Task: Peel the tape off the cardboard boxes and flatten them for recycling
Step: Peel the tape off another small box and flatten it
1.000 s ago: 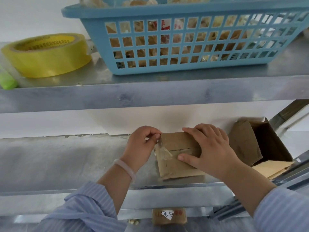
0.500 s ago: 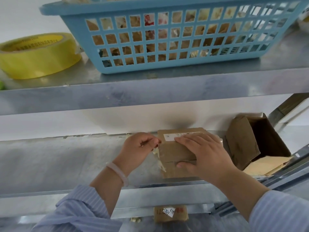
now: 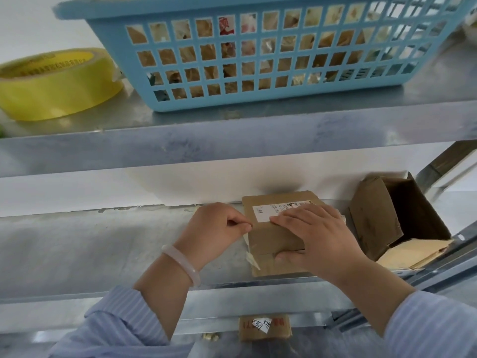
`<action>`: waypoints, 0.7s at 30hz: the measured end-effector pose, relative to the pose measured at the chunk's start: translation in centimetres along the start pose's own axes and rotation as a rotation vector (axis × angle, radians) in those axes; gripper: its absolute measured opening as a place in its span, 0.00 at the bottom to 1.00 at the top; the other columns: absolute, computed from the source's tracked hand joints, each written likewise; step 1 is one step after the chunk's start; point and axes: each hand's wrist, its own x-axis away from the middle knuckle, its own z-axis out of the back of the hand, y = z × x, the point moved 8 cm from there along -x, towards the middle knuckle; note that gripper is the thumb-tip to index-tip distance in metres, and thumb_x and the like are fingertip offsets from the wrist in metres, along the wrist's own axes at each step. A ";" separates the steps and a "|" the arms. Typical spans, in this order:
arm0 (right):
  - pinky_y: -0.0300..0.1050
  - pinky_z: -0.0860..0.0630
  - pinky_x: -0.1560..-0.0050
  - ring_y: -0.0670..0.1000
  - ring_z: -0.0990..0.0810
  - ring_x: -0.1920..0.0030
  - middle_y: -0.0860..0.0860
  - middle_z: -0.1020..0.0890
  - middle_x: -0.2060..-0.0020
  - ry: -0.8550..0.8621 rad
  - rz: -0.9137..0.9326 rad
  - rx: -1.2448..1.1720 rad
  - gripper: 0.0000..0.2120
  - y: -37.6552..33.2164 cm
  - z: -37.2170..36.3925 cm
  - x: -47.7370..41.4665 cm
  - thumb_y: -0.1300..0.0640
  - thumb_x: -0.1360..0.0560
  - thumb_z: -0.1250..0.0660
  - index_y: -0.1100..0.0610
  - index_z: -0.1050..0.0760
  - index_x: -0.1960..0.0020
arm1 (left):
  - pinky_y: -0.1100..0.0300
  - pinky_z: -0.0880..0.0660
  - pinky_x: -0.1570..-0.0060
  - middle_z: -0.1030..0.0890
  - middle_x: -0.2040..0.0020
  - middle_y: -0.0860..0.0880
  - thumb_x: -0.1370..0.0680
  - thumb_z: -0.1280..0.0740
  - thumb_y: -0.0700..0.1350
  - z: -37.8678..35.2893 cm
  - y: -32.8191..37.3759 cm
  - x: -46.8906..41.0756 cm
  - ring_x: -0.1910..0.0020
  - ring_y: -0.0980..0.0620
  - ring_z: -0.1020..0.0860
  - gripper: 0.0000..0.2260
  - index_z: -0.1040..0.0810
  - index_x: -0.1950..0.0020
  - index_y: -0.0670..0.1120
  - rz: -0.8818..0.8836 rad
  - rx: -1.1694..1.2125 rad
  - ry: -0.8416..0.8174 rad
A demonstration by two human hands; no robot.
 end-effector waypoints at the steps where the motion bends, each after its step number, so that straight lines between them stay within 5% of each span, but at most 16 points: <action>1: 0.55 0.26 0.42 0.52 0.19 0.45 0.43 0.18 0.44 -0.010 -0.009 -0.012 0.32 0.2 0.0 0.0 0.34 0.38 0.25 0.45 0.23 0.38 | 0.79 0.32 0.60 0.18 0.60 0.64 0.25 0.29 0.49 0.1 0.0 -0.1 0.58 0.71 0.24 0.04 0.15 0.53 0.57 0.003 0.038 -0.005; 5: 0.52 0.35 0.34 0.47 0.26 0.38 0.38 0.23 0.38 -0.123 -0.089 -0.109 0.34 1.4 0.2 -0.6 0.27 0.35 0.37 0.38 0.30 0.32 | 0.76 0.28 0.56 0.17 0.58 0.63 0.25 0.28 0.44 0.7 0.1 -0.1 0.57 0.67 0.21 0.09 0.17 0.55 0.60 -0.001 0.247 0.048; 8: 0.47 0.35 0.37 0.45 0.27 0.40 0.35 0.24 0.39 -0.181 -0.098 -0.169 0.36 2.1 0.7 -1.8 0.24 0.36 0.44 0.36 0.35 0.30 | 0.65 0.22 0.52 0.15 0.55 0.55 0.23 0.31 0.41 0.7 -0.3 -0.2 0.54 0.58 0.17 0.08 0.16 0.50 0.54 0.060 0.478 0.095; 13: 0.43 0.36 0.42 0.47 0.29 0.38 0.40 0.24 0.37 -0.293 -0.169 -0.237 0.35 3.5 -0.1 -2.7 0.24 0.33 0.48 0.33 0.39 0.28 | 0.64 0.21 0.53 0.15 0.50 0.56 0.20 0.36 0.39 -1.6 -1.0 0.4 0.49 0.59 0.18 0.12 0.20 0.43 0.55 0.177 0.838 0.015; 17: 0.50 0.36 0.33 0.48 0.32 0.35 0.39 0.28 0.34 -0.296 -0.166 -0.095 0.31 3.6 -0.9 -3.4 0.28 0.29 0.54 0.35 0.38 0.28 | 0.58 0.23 0.43 0.19 0.41 0.52 0.21 0.35 0.40 -3.9 -1.3 1.2 0.42 0.56 0.21 0.15 0.24 0.36 0.52 0.153 0.789 -0.084; 21: 0.49 0.34 0.36 0.48 0.33 0.39 0.41 0.29 0.40 -0.243 -0.203 0.007 0.31 3.4 -0.7 -3.7 0.29 0.28 0.57 0.36 0.33 0.30 | 0.52 0.22 0.42 0.19 0.41 0.47 0.22 0.33 0.39 -4.4 -2.5 1.6 0.43 0.51 0.20 0.16 0.24 0.34 0.45 0.211 0.821 0.031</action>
